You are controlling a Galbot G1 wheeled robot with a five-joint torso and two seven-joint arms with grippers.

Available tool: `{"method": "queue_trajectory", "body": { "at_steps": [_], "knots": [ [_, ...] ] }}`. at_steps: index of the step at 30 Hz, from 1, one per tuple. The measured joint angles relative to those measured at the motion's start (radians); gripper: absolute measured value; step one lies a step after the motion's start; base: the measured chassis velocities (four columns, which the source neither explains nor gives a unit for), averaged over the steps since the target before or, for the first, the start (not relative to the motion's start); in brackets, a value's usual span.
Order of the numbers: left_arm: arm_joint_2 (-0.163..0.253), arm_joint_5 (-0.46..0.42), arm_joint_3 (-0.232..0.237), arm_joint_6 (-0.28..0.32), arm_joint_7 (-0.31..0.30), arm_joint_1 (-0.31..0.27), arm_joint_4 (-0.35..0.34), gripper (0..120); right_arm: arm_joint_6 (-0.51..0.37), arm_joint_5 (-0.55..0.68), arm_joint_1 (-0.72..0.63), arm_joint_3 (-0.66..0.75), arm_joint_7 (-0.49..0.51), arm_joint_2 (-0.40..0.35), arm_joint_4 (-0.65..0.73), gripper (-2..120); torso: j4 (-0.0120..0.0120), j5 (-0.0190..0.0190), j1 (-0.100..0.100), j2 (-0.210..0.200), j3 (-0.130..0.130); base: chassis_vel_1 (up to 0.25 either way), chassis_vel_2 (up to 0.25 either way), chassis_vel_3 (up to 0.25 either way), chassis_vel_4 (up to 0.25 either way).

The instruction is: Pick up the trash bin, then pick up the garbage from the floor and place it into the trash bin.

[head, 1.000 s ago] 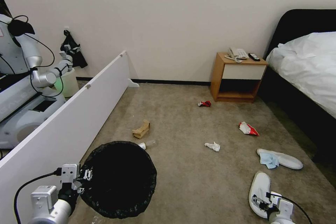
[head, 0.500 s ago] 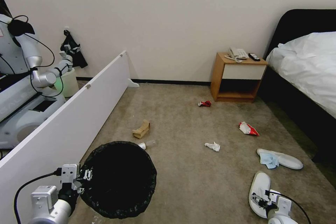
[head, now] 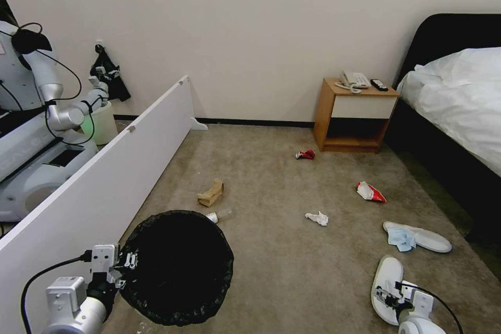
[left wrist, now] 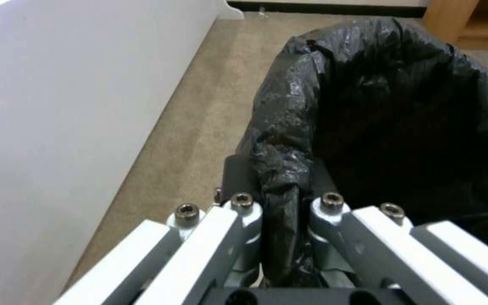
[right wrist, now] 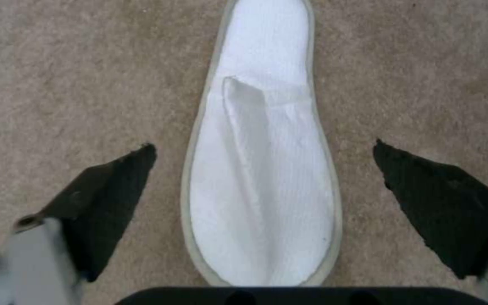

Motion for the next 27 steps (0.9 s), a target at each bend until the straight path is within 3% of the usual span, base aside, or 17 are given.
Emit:
{"method": "queue_trajectory", "body": {
  "at_steps": [8,10,12,13,16,22,27],
  "knots": [
    [-0.001,0.000,0.001,0.000,-0.001,0.000,-0.001,4,0.000,-0.001,0.003,0.002,-0.005,-0.003,-0.007,71,0.0000,0.0000,0.000,0.000,0.000,0.000,0.000,0.000,0.000],
    [-0.001,0.000,0.001,0.000,-0.001,0.000,-0.001,4,0.001,-0.003,0.005,0.003,-0.007,-0.004,-0.012,59,0.0000,0.0000,0.000,0.000,0.000,0.000,0.000,0.000,0.000],
    [-0.001,0.000,0.000,0.001,-0.001,0.000,-0.001,4,0.002,-0.005,0.006,0.003,-0.007,-0.004,-0.015,57,0.0000,0.0000,0.000,0.000,0.000,0.000,0.000,0.000,0.000],
    [0.000,0.000,-0.001,0.001,-0.001,0.000,-0.002,4,0.003,-0.006,0.008,0.004,-0.007,-0.005,-0.017,47,0.0001,0.0000,0.000,0.000,0.000,0.000,0.000,0.000,0.000],
    [0.000,0.000,-0.002,0.001,-0.001,0.000,-0.002,4,0.003,-0.006,0.009,0.004,-0.007,-0.005,-0.018,44,0.0000,0.0000,0.000,0.000,0.000,0.000,0.000,0.000,0.000],
    [0.000,-0.001,-0.002,0.001,-0.001,-0.002,-0.002,4,0.003,-0.006,0.009,0.004,-0.008,-0.006,-0.017,16,0.0001,0.0000,0.000,0.000,0.000,0.000,0.000,0.000,0.000],
    [0.000,-0.002,-0.002,0.001,-0.001,-0.003,-0.003,4,0.003,-0.006,0.006,0.006,-0.008,-0.006,-0.015,0,0.0000,0.0000,0.000,0.000,0.000,0.000,0.000,0.000,0.000]
  ]
}}
